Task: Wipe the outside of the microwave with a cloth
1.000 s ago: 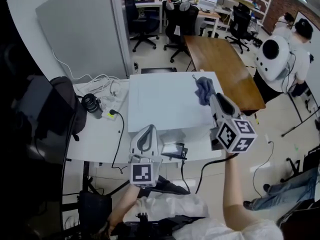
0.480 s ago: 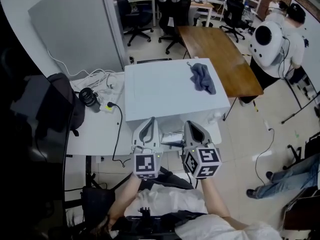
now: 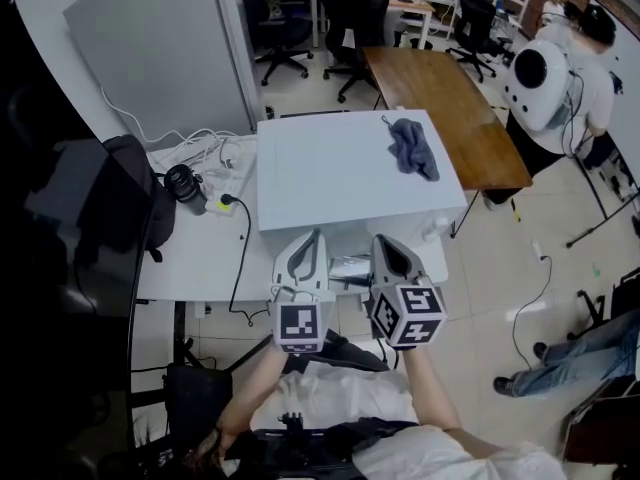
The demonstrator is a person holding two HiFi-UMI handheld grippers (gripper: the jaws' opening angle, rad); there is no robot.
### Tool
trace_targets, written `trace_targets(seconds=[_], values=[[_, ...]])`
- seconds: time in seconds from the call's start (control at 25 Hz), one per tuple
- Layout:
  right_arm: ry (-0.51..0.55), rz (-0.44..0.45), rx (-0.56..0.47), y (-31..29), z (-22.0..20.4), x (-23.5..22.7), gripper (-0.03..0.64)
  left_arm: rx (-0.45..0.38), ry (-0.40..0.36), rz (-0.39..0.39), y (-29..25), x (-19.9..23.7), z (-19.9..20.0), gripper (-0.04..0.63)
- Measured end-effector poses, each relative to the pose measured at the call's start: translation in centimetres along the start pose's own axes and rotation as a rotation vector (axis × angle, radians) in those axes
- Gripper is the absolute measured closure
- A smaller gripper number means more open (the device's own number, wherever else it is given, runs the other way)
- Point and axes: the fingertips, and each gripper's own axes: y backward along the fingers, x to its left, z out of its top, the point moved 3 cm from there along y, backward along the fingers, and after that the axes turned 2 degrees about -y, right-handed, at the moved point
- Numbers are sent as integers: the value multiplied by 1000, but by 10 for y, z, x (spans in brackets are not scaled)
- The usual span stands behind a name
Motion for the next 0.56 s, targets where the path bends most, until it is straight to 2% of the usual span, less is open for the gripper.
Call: trace_targets(seconds=[0.16, 0.32, 0.48, 0.56], values=[[4, 4, 7, 0, -1, 0, 611, 3, -36, -10, 2, 0, -4, 594], [18, 14, 11, 1, -1, 2, 611, 1, -11, 1, 2, -2, -2, 594], [32, 15, 15, 2, -2, 2, 611, 7, -54, -16, 2, -4, -5, 594], [39, 14, 16, 3, -3, 2, 611, 7, -47, -12, 3, -4, -4, 594]])
